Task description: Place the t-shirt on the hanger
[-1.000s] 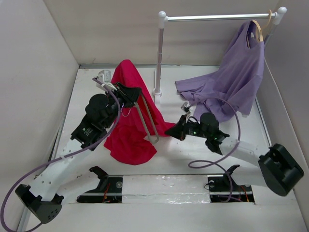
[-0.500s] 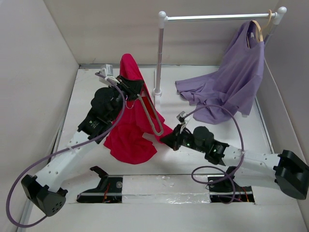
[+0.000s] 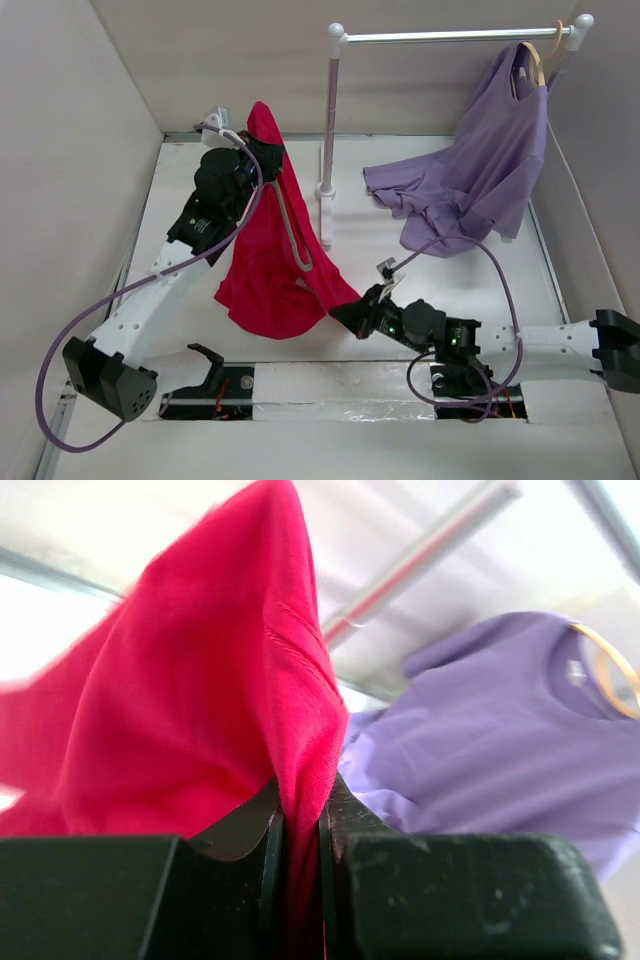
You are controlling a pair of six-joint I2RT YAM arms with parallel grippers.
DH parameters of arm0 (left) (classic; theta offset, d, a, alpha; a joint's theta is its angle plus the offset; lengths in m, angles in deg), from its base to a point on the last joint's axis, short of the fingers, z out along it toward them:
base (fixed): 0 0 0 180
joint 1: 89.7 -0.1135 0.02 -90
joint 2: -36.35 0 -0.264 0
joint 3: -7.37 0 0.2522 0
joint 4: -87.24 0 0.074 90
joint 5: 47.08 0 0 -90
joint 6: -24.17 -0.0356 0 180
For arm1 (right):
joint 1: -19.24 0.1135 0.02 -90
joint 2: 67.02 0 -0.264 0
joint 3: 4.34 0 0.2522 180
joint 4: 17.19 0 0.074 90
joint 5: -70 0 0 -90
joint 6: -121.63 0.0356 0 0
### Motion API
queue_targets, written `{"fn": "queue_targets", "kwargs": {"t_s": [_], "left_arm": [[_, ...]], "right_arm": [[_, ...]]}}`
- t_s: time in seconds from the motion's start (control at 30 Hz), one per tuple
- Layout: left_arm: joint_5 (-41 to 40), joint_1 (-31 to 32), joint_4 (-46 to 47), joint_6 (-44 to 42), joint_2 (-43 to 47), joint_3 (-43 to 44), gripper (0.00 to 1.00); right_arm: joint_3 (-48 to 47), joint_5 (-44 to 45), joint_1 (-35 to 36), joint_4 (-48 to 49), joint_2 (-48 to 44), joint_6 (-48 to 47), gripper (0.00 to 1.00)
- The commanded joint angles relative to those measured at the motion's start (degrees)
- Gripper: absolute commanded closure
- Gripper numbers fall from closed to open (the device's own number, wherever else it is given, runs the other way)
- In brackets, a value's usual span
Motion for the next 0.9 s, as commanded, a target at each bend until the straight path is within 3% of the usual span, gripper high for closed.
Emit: {"fn": "queue_targets", "kwargs": {"t_s": [0.0, 0.23, 0.57, 0.73, 0.87], "left_arm": [[-7.3, -4.7, 16.7, -1.1, -1.2, 8.0, 1.0], [-8.9, -5.3, 20.3, 0.8, -6.8, 9.1, 1.0], [-12.1, -6.0, 24.2, -4.2, -14.1, 11.0, 1.0], [-13.8, -3.3, 27.4, -7.6, -14.6, 4.4, 1.0], [-11.7, -3.3, 28.4, -5.1, -12.5, -1.7, 1.0]], "right_arm": [[3.6, 0.0, 6.5, -14.0, 2.4, 5.5, 1.0], [-2.7, 3.9, 14.0, -21.7, 8.9, 7.1, 1.0], [-11.1, 2.7, 22.1, -32.8, 5.1, 9.3, 1.0], [-19.1, 7.1, 22.8, -45.8, 0.7, 8.9, 1.0], [-27.5, 11.0, 22.8, -48.7, -3.2, 5.5, 1.0]]}}
